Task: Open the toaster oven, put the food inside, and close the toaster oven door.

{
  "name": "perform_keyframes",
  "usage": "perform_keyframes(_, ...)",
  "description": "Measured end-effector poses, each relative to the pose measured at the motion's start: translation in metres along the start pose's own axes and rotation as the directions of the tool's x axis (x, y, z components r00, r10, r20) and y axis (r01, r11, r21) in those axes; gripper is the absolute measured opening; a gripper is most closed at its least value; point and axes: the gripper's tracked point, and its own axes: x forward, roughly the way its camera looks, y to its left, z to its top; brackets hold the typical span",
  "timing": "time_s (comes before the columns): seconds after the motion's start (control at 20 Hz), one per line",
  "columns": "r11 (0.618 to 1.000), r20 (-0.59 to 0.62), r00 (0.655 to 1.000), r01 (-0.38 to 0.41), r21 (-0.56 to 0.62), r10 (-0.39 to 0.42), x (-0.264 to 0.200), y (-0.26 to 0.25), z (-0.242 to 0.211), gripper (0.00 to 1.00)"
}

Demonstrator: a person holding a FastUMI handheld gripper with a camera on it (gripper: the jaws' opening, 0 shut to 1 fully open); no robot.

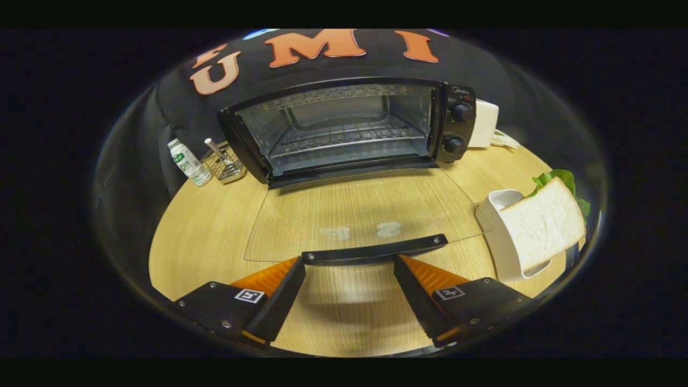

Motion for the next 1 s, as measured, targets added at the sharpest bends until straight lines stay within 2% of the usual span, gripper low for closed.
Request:
perform_keyframes(0.2,0.999,0.033,0.999,0.002,-0.050,-0.001,-0.022,-0.013,0.017,0.99)
perform_keyframes(0.45,0.991,0.065,0.997,0.039,-0.124,-0.031,-0.053,-0.053,0.043,1.00)
perform_keyframes(0.85,0.981,0.068,0.991,0.126,-0.150,-0.117,-0.085,-0.153,0.084,1.00)
perform_keyframes(1.0,0.980,0.042,0.991,0.134,-0.147,-0.129,-0.089,-0.185,0.094,1.00)
